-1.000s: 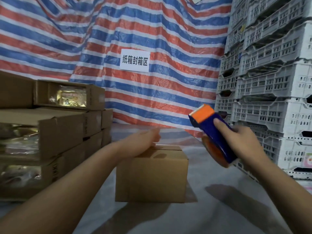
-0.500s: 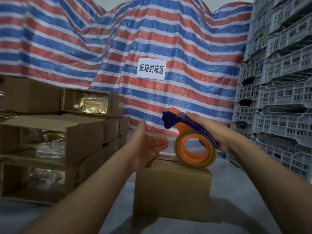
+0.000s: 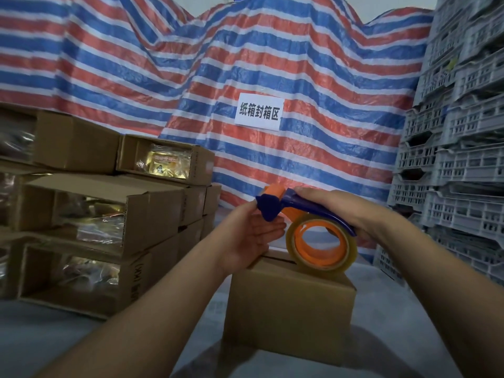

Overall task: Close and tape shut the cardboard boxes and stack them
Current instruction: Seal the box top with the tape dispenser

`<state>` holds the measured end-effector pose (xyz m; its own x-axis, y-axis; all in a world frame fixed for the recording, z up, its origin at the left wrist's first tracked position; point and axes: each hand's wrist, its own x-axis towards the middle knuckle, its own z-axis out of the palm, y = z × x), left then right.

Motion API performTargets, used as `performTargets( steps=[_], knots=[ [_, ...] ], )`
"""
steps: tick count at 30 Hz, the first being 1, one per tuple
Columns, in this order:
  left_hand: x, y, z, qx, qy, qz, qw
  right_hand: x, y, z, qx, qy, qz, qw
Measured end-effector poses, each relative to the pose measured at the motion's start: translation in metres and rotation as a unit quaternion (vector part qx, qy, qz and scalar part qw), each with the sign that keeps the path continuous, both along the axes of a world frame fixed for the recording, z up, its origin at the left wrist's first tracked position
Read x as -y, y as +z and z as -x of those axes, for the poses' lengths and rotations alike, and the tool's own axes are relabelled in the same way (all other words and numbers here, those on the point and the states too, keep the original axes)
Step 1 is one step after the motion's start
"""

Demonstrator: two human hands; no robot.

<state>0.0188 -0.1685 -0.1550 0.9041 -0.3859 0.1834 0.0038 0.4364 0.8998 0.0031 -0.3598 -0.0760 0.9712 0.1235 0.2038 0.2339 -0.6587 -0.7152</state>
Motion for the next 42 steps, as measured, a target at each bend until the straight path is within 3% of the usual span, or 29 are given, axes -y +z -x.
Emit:
performTargets(
  steps=[14,28,35,42],
  knots=[
    [-0.001,-0.005,-0.004,-0.037,0.049,0.123,0.990,-0.008,0.005,-0.007,-0.005,-0.013,0.054,0.998],
    [-0.003,-0.005,0.000,-0.048,0.030,0.122,0.991,-0.006,0.008,-0.007,-0.015,0.008,0.064,0.998],
    [-0.005,-0.005,0.004,0.012,0.024,0.043,0.999,0.001,0.029,0.002,-0.061,-0.004,0.166,0.984],
    [0.011,0.000,0.007,0.058,0.080,-0.102,0.990,0.006,0.038,0.004,-0.009,-0.072,0.275,0.959]
  ],
)
